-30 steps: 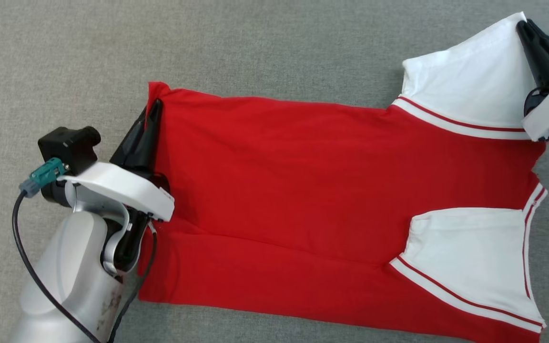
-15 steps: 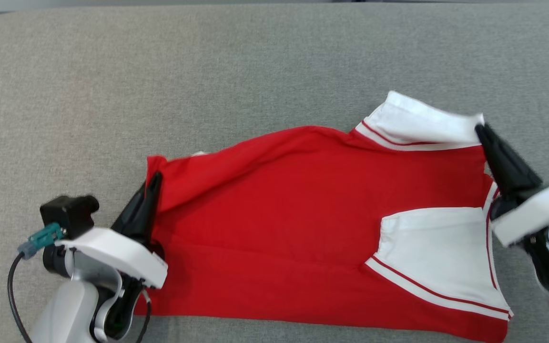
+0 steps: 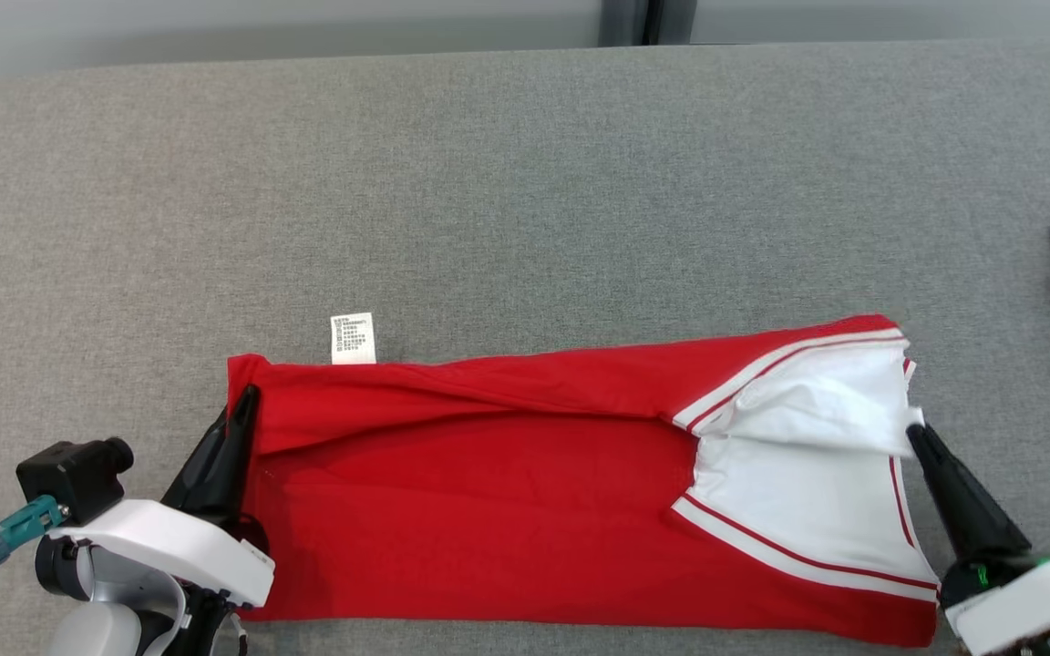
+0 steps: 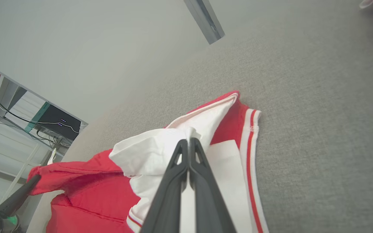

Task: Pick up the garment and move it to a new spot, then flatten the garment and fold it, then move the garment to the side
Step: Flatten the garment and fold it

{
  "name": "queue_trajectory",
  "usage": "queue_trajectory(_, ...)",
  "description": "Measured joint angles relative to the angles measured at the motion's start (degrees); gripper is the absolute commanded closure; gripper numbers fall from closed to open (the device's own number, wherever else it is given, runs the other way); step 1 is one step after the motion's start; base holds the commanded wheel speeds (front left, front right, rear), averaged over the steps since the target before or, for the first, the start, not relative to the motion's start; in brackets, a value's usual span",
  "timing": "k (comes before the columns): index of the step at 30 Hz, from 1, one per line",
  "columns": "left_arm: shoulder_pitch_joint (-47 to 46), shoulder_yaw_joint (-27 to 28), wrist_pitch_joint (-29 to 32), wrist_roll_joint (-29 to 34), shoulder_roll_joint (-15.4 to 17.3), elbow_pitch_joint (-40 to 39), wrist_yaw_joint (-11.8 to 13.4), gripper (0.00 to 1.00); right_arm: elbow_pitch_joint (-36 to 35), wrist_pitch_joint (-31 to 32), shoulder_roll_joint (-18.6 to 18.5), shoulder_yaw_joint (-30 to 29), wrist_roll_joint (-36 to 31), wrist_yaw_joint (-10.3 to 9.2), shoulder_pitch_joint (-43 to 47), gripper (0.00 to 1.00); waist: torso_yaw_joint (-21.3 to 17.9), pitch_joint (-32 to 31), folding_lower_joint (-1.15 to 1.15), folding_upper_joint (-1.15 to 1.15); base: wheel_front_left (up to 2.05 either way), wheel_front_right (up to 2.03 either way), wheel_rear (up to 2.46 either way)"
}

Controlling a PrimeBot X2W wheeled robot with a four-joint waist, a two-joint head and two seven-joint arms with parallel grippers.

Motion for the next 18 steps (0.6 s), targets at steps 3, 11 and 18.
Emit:
queue_trajectory(3,0.8,0.0,-0.65,0.01,-0.01,0.51,-0.01,1.0,-0.34,0.03,1.4,-0.86,0.34,-0.01,2.96,1.0,-0.21,-0.47,0.0,0.0,0.0,0.0,0.0)
queue_trajectory(11,3.1,0.05,-2.89,-0.48,-1.42,5.26,0.47,0.0,1.32,0.32,3.0,0.56,-2.82,0.0,6.22,0.0,-0.87,-1.72,0.0,0.0,0.0,0.0,0.0)
queue_trajectory(18,4.68,0.9,-10.48,2.69,-3.38,6.01,2.69,0.0,1.18,-4.02,3.25,1.36,-9.5,0.0,5.95,0.0,-1.05,-2.92,0.0,0.0,0.0,0.0,0.0)
